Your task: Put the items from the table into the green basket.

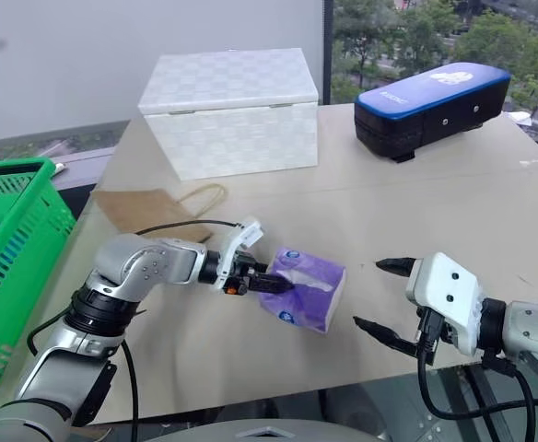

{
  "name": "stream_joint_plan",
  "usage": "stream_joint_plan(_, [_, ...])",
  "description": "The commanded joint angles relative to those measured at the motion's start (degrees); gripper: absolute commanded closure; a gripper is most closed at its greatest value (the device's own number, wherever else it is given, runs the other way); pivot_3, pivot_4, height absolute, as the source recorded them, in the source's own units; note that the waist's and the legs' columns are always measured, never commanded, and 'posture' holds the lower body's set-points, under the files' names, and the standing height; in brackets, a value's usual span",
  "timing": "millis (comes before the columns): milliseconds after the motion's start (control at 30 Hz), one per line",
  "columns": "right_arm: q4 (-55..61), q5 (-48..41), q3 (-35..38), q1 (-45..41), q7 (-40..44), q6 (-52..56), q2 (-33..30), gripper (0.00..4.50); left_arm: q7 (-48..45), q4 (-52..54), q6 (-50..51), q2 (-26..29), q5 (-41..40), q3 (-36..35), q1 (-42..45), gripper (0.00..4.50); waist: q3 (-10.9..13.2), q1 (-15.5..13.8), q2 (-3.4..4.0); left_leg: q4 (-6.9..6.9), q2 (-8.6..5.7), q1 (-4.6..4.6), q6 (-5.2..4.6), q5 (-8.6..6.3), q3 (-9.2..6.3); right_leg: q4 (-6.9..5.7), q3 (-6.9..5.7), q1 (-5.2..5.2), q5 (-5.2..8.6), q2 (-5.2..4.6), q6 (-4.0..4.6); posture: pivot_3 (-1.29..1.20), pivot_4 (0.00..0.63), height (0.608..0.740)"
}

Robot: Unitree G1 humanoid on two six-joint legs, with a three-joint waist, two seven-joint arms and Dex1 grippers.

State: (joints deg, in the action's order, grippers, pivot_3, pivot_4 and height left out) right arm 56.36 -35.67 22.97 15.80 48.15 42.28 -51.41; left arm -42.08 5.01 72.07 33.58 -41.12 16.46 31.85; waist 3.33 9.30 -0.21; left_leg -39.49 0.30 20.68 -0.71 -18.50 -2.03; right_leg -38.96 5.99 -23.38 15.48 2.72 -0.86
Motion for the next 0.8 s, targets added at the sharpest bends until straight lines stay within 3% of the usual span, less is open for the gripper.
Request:
stream_joint_plan(33, [1.8, 1.5, 0.4, -0.3, -1.6, -2.5, 0.2, 0.00, -0.7, -1.1, -0.7, 0.0, 2.3, 2.0, -0.7, 2.77, -0.1, 0.3, 0.02, 0.00, 0.00, -0.01, -0.01, -0.01, -0.01, 0.01, 0.00, 0.02, 0.02, 0.00, -0.03, -0.30, 0.038, 0.740])
stream_joint_plan(133, [0.8, 0.0, -1.5, -2.5, -2.6, -5.3, 3.2, 0.00, -0.9, 0.1, -3.2, -1.7, -1.7, -8.5, -2.2, 3.62, -0.1, 0.8, 0.03, 0.00, 0.00, -0.02, -0.02, -0.01, -0.01, 0.00, 0.01, 0.03, 0.03, 0.00, -0.06, -0.28, 0.034, 0.740])
stream_joint_plan(333, [-4.7, -1.4, -6.5, -13.1, -2.3, -9.0, 5.3, 0.00, 6.8, 4.0, -5.2, -1.8, -8.5, -33.2, -2.2, 3.62, -0.1, 1.4, -0.06, -0.05, 0.13, -0.01, -0.01, 0.00, -0.02, -0.11, 0.04, -0.05, 0.01, 0.15, -0.03, -0.17, 0.014, 0.740])
stream_joint_plan(500, [-12.7, -3.5, -13.6, -26.9, -0.5, -10.5, 8.3, 0.00, 20.4, 5.1, -10.7, -0.4, -7.3, -49.7, 1.5, 3.62, -0.2, -0.7, -0.09, -0.04, 0.17, -0.18, 0.05, 0.03, -0.14, -0.26, -0.07, -0.11, -0.11, 0.16, 0.18, 0.00, 0.000, 0.740])
stream_joint_plan(633, [-20.3, -4.6, -18.9, -37.9, 2.5, -11.2, 11.8, 0.00, 30.1, 6.1, -27.3, 7.1, 10.1, -52.9, -1.2, 3.62, -0.3, -4.1, -0.18, 0.06, 0.14, -0.17, 0.37, 0.21, -0.19, -0.41, -0.13, -0.31, -0.14, 0.13, 0.25, 0.14, 0.000, 0.740])
stream_joint_plan(800, [-27.5, -7.6, -21.5, -47.4, 6.1, -10.7, 15.5, 0.00, 36.6, 5.7, -36.1, 15.4, 23.9, -57.7, -9.1, 3.62, -0.4, -9.8, -0.36, 0.26, 0.09, 0.10, 0.45, 0.24, -0.16, -0.50, -0.65, -0.85, -0.22, -0.25, 0.46, 0.22, 0.000, 0.740])
